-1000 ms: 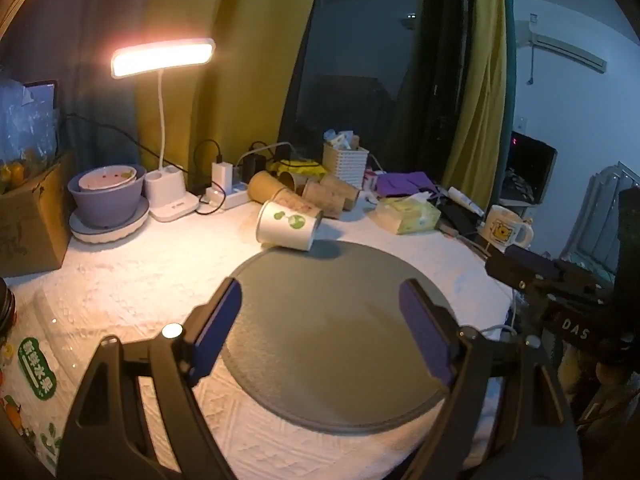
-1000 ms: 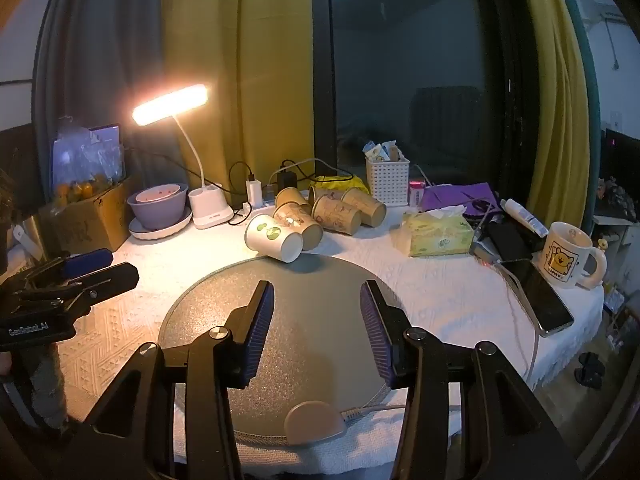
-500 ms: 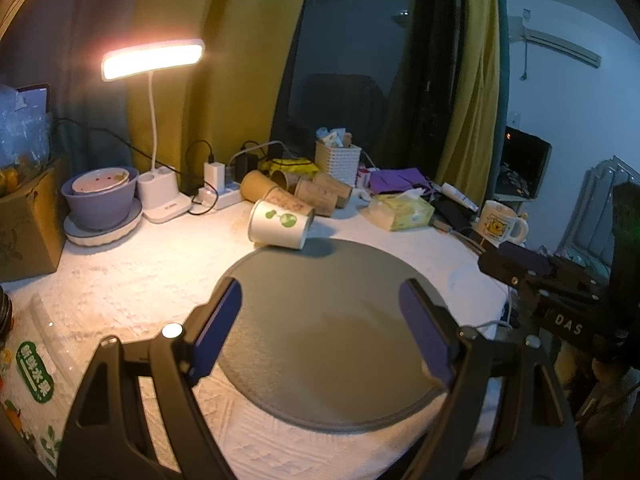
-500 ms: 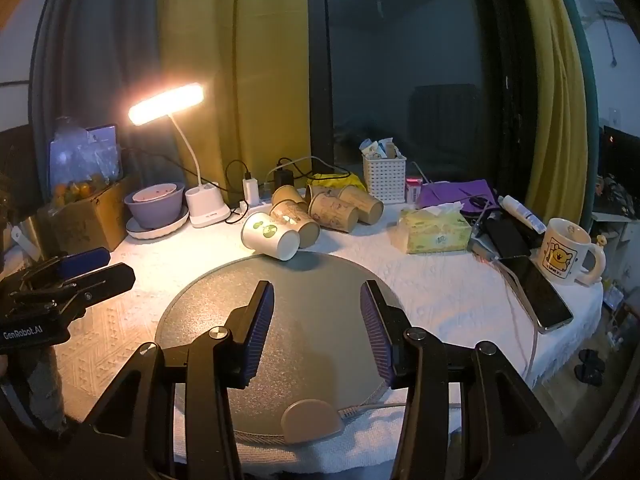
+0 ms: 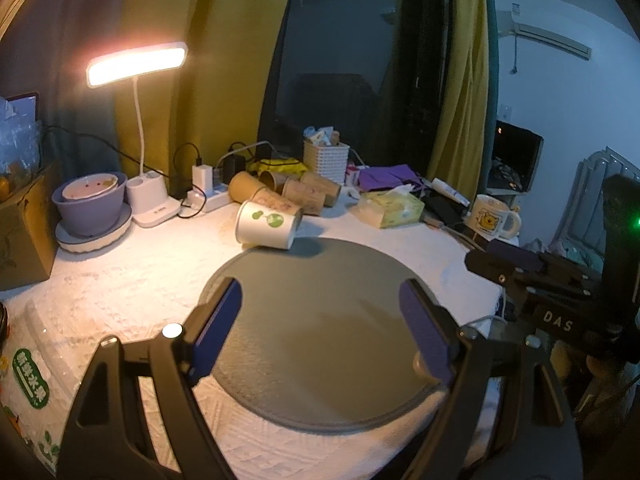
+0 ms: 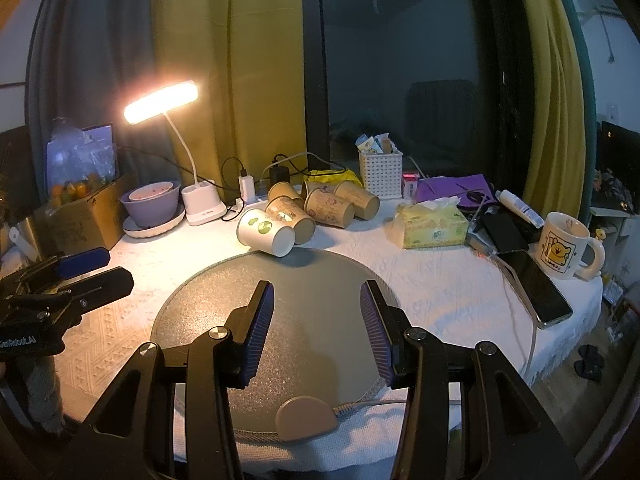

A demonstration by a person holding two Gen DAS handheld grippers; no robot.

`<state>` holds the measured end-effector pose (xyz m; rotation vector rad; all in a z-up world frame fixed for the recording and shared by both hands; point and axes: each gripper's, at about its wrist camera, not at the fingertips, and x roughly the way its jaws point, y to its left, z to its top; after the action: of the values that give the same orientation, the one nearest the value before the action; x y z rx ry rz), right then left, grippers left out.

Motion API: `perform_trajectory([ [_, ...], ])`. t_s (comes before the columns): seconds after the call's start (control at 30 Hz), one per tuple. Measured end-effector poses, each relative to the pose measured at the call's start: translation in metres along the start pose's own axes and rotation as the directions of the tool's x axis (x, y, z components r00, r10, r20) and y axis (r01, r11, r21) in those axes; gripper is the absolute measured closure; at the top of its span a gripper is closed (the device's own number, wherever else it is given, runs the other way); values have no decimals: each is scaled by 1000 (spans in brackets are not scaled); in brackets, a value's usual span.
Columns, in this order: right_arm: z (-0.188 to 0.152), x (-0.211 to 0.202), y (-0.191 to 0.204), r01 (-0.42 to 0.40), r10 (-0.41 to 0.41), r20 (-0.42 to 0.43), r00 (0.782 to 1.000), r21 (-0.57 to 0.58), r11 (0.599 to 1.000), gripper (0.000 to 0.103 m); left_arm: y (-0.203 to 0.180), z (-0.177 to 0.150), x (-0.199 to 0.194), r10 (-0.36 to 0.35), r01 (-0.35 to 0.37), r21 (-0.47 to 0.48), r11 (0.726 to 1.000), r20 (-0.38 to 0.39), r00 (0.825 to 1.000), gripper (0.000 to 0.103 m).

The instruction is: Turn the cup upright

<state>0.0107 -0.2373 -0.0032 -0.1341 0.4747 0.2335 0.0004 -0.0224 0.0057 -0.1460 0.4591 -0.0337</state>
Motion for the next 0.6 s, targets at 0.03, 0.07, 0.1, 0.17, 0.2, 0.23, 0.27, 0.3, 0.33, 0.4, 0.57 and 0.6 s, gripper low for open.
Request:
perform_trajectory([
  [0.03, 0, 0, 0, 1, -1, 1, 1000, 0, 1000, 55, 0, 0, 0, -1, 1, 0, 1000, 1, 1000, 21],
  [0.07, 0, 0, 0, 0, 0, 1, 1000, 0, 1000, 55, 0, 0, 0, -1, 1, 0, 1000, 1, 1000, 21],
  [0.1, 0, 0, 0, 0, 0, 1, 1000, 0, 1000, 55, 0, 0, 1, -1, 1, 1, 1000, 1, 1000, 21],
  [0.17, 0, 0, 0, 0, 0, -1, 1000, 0, 1000, 55, 0, 1, 1, -2, 2, 0, 1000, 2, 1000, 21],
  [0.2, 0, 0, 0, -1, 1, -1, 1000, 0, 1000, 55, 0, 1, 1, -5, 5, 1, 1000, 2, 1000, 21],
  [0.23, 0, 0, 0, -1, 1, -1, 1000, 1, 1000, 55, -1, 1, 0, -6, 6, 2, 1000, 3, 1000, 21],
  [0.27, 0, 0, 0, -2, 2, 0, 1000, 1, 1000, 55, -2, 1, -1, -8, 8, 4, 1000, 5, 1000, 21],
  [0.3, 0, 0, 1, -1, 1, -1, 1000, 1, 1000, 55, -2, 1, -1, -9, 9, 7, 1000, 7, 1000, 21],
  [0.33, 0, 0, 1, -1, 1, -1, 1000, 2, 1000, 55, -3, 1, -2, -10, 10, 9, 1000, 9, 1000, 21],
  [0.4, 0, 0, 1, 0, 0, -1, 1000, 2, 1000, 55, -3, 0, -2, -15, 15, 9, 1000, 10, 1000, 21],
  [0.57, 0, 0, 0, 0, 0, -2, 1000, 3, 1000, 55, -3, 0, -3, -18, 18, 11, 1000, 13, 1000, 21],
  [0.6, 1, 0, 1, 0, 0, -3, 1000, 3, 1000, 55, -2, 1, -3, -19, 19, 11, 1000, 13, 1000, 21],
])
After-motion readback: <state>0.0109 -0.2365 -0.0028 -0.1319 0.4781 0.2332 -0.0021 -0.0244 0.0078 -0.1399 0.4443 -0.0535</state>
